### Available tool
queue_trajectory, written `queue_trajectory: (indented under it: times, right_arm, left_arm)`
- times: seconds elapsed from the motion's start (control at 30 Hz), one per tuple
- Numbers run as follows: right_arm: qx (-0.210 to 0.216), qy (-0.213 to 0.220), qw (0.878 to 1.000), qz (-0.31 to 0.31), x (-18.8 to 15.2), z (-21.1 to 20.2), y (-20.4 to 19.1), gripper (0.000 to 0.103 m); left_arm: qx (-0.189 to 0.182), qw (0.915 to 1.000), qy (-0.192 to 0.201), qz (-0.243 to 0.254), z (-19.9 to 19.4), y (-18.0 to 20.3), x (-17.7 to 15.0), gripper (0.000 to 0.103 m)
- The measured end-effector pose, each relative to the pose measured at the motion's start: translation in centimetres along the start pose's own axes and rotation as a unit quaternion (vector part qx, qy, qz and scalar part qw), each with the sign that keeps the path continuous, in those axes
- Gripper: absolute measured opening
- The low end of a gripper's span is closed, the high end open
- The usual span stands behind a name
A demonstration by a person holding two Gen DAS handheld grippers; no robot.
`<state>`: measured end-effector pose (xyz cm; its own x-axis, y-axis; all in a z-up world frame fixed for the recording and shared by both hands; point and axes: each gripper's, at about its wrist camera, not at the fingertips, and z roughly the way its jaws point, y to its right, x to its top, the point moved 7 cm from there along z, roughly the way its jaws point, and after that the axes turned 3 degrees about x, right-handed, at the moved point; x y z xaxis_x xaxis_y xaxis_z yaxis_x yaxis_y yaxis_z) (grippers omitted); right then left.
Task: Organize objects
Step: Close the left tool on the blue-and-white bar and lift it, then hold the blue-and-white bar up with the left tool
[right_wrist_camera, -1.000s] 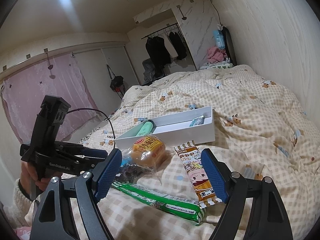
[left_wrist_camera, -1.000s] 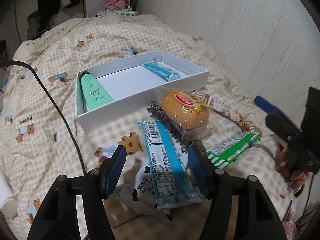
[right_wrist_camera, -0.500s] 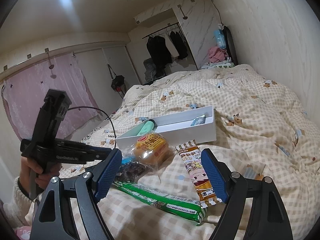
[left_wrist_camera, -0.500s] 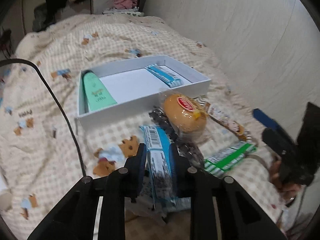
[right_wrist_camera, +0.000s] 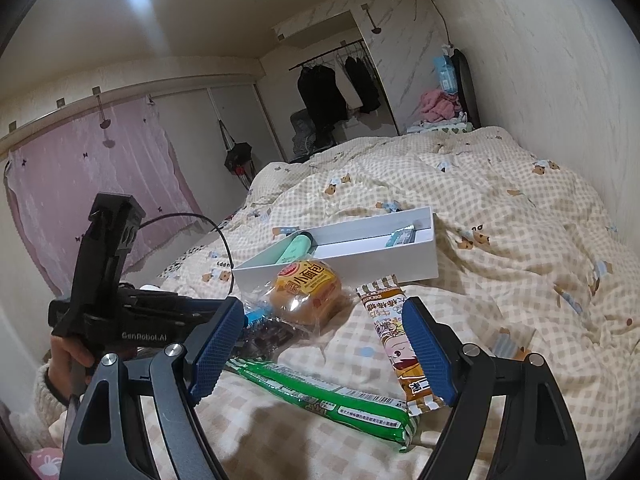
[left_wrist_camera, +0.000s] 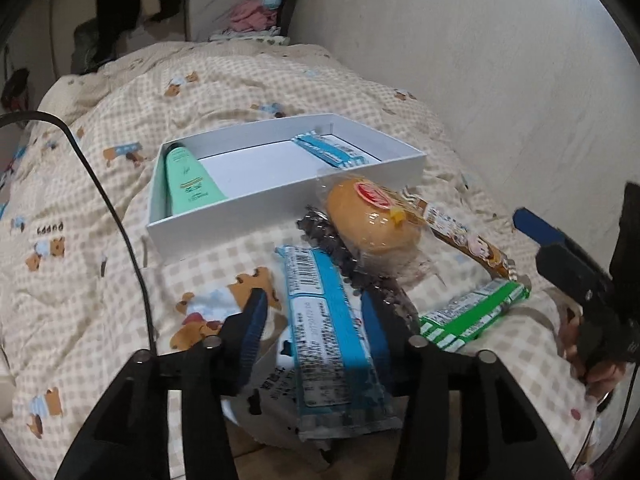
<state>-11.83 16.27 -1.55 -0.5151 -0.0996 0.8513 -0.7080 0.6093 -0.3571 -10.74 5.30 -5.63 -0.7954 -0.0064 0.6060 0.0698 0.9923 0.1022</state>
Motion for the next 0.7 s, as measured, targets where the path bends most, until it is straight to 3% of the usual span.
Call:
queue_trajectory:
  times: [0.13, 0.17, 0.2, 0.23, 0.37, 0.5, 0.6, 0.7]
  right_arm:
    - [0.001, 0.0, 1.0, 0.0, 0.0, 0.0, 0.1, 0.082]
    - [0.001, 0.0, 1.0, 0.0, 0.0, 0.0, 0.1, 0.082]
    - [0.001, 0.001, 1.0, 0.0, 0.1, -0.1, 0.1, 0.082]
    - [0.002, 0.002, 1.0, 0.0, 0.1, -0.1, 0.1, 0.082]
    - [0.004, 0.002, 1.0, 0.001, 0.0, -0.2, 0.1, 0.082]
    - [0.005, 0.002, 1.0, 0.003, 0.0, -0.3, -0.1, 0.082]
    - [0.005, 0.001, 1.0, 0.005, 0.0, -0.4, -0.2, 0.082]
    - [0.007, 0.001, 1.0, 0.009, 0.0, -0.4, -0.1, 0.082]
  left_arm:
    - [0.034, 0.9992, 0.01, 0.018, 0.1, 0.5, -0.5, 0.054]
    - [0.044, 0.9987, 0.012, 0.021, 0.2, 0.5, -0.6, 0.049]
    - [0.051, 0.9983, 0.012, 0.024, 0.1, 0.6, -0.7, 0.036]
    - [0.052, 0.9983, 0.015, 0.023, 0.1, 0.5, -0.7, 0.036]
    - [0.028, 0.9987, 0.043, -0.004, -0.9, -0.6, -0.6, 0.03]
    - [-0.045, 0.9942, 0.092, -0.032, -3.7, -1.5, -0.4, 0.029]
    - [-0.041, 0.993, 0.104, -0.039, -5.1, -2.7, -0.4, 0.029]
    - [-0.036, 0.9955, 0.079, -0.036, -5.0, -3.5, -0.7, 0.03]
